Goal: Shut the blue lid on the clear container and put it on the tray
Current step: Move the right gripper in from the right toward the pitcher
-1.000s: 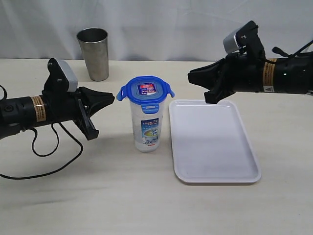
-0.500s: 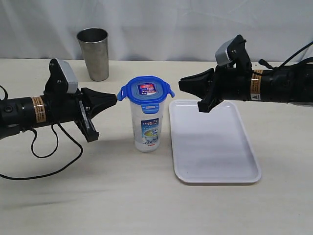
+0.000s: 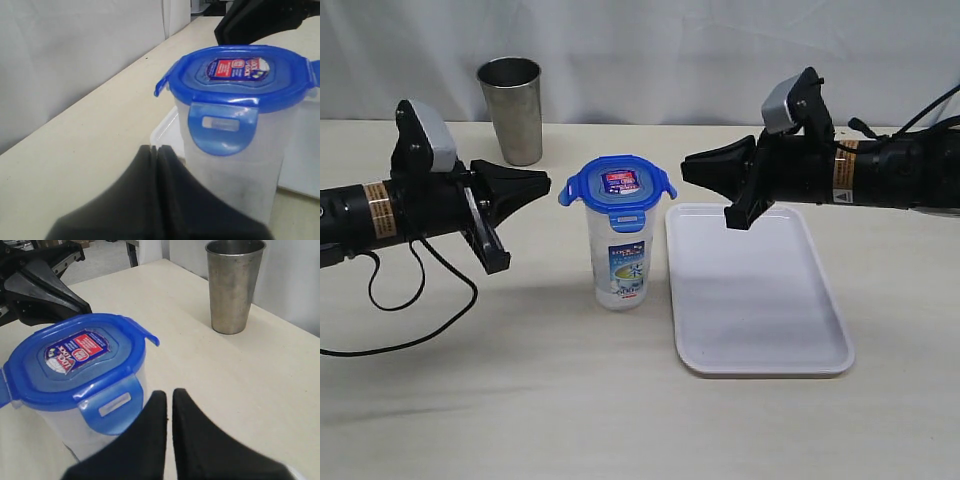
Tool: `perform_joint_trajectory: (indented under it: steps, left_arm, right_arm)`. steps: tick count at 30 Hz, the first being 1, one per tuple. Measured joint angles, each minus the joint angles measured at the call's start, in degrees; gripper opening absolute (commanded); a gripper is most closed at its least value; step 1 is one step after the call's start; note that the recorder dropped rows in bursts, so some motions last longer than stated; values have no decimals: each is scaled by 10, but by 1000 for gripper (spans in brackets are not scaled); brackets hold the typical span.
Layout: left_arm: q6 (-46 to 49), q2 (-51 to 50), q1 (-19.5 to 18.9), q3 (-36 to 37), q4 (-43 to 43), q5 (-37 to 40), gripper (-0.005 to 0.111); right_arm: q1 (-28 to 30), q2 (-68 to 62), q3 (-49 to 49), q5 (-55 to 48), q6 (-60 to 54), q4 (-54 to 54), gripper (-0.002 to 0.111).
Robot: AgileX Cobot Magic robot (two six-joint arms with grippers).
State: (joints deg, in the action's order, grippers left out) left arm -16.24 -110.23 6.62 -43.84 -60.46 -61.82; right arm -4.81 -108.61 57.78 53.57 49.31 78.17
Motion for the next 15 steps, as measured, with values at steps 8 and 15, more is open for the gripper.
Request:
perform_joint_trajectory:
  steps: [8, 15]
  left_arm:
    - [-1, 0, 0, 0, -15, -22, 0]
    - [-12, 0, 0, 0, -39, -45, 0]
  right_arm:
    - [0, 0, 0, 14, -2, 7, 5]
    - [0, 0, 0, 16, 0, 15, 5]
